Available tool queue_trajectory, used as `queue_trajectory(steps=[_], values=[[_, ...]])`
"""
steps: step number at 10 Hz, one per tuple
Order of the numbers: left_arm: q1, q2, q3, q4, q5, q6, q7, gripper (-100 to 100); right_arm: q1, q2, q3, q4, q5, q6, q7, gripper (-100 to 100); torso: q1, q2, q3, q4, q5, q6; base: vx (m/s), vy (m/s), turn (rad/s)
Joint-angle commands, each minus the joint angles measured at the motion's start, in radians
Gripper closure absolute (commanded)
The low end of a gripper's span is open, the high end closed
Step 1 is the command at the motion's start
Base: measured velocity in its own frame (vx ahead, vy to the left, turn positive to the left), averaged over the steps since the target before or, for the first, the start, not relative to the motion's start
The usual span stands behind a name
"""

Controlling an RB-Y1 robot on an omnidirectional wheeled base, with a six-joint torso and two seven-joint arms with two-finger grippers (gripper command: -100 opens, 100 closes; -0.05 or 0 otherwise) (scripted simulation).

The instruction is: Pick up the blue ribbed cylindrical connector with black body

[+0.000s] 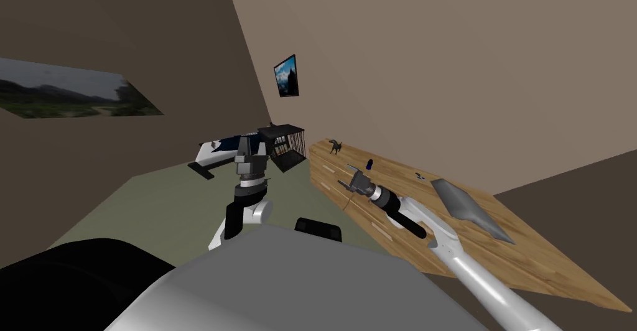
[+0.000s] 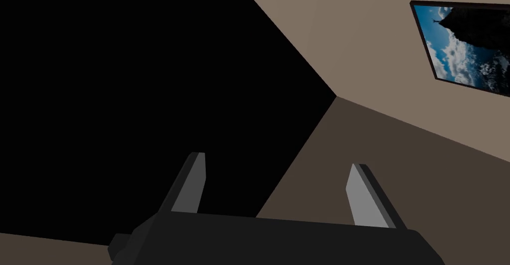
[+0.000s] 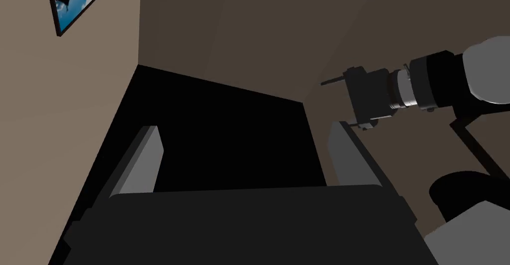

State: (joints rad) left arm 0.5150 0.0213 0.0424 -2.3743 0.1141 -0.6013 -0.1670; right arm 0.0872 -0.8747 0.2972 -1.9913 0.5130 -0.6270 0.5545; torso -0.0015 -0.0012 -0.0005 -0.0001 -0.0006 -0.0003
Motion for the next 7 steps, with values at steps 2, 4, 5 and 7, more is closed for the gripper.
queue_trajectory(steps=[2, 4, 5, 7], values=[[0.0, 0.0, 0.0, 0.0, 0.0, 0.0, 0.0, 0, -0.005, -0.06, 0.006, 0.014, 0.02, -0.013, 0.015, -100, 0.0, 0.0, 0.0, 0.0, 0.0, 0.001, 0.001, -0.008, 0.028], [0.0, 0.0, 0.0, 0.0, 0.0, 0.0, 0.0, 0, -0.029, -0.123, 0.039, 0.053, 0.067, -0.028, 0.046, -100, 0.001, -0.001, 0.0, 0.0, 0.0, 0.0, 0.006, -0.004, 0.145], [0.0, 0.0, 0.0, 0.0, 0.0, 0.0, 0.0, 0, -0.053, -0.157, 0.073, 0.091, 0.11, -0.043, 0.077, -100, 0.0, -0.001, 0.0, 0.0, 0.0, 0.001, 0.016, -0.004, 0.179], [0.0, 0.0, 0.0, 0.0, 0.0, 0.0, 0.0, 0, -0.077, -0.218, 0.107, 0.131, 0.153, -0.059, 0.108, -100, 0.0, -0.001, -0.001, 0.0, 0.0, 0.001, 0.022, -0.005, 0.136]])
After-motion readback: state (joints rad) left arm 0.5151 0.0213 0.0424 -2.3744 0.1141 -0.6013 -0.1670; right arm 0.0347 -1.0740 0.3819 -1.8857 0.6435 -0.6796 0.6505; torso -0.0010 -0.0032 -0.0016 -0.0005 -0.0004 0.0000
